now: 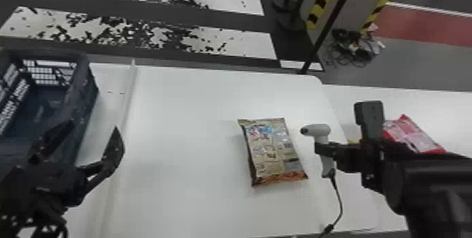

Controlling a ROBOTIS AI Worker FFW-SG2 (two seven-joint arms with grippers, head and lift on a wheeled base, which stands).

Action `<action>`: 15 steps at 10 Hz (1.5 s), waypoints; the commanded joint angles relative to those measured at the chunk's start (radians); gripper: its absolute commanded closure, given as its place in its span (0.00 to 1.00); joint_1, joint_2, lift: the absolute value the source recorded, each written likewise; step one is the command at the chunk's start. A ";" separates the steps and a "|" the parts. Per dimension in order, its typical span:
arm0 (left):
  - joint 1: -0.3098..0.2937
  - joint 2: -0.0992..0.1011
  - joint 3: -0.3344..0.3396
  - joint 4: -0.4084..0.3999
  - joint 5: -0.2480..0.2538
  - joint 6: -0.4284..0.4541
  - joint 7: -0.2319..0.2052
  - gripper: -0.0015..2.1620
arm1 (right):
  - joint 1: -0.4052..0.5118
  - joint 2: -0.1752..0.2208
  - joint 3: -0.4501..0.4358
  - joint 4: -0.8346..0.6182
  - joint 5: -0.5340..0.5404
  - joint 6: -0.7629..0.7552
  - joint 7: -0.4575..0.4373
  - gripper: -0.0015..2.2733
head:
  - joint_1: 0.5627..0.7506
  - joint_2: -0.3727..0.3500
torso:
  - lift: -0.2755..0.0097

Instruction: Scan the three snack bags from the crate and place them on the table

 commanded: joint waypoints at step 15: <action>0.000 0.000 0.003 -0.003 0.000 0.000 0.000 0.02 | -0.211 -0.029 0.049 0.472 0.032 -0.256 -0.015 0.00 | 0.70 0.15 | 0.75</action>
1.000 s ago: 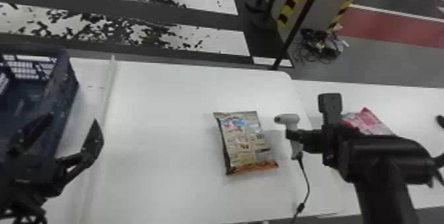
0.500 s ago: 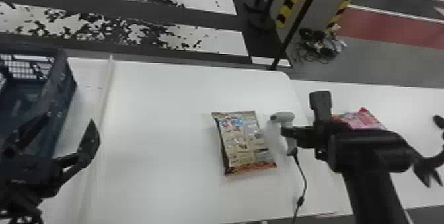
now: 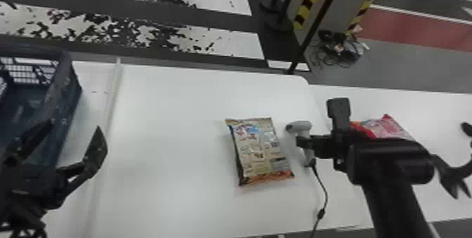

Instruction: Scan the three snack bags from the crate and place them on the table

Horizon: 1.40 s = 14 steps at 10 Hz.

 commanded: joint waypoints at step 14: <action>0.000 0.002 -0.005 0.001 0.000 0.000 0.000 0.02 | 0.169 0.012 -0.145 -0.231 -0.354 0.228 0.156 0.02 | 0.70 0.24 | 0.75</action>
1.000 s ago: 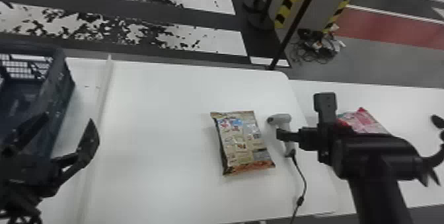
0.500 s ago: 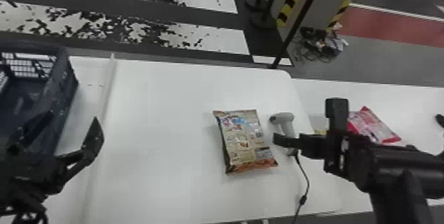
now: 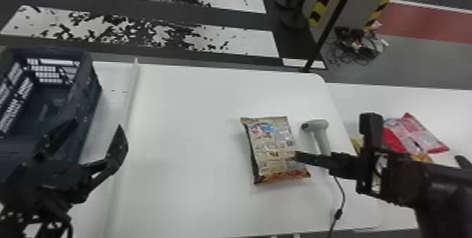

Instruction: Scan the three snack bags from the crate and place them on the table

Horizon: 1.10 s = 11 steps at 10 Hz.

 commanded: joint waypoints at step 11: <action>0.000 0.001 0.002 0.006 0.000 -0.003 0.000 0.02 | -0.134 -0.040 0.038 0.284 0.043 -0.007 0.252 0.99 | 0.70 0.29 | 0.75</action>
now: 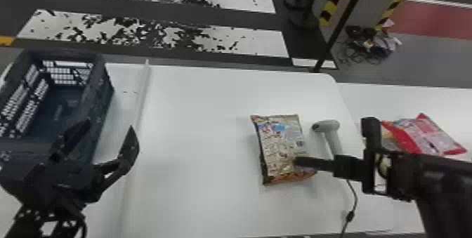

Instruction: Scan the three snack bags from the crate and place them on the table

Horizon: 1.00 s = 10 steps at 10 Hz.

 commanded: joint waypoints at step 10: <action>0.006 0.000 0.003 -0.009 0.000 -0.009 0.000 0.02 | 0.014 0.002 -0.485 -0.053 -0.438 0.000 -0.100 0.99 | 0.70 0.16 | 0.75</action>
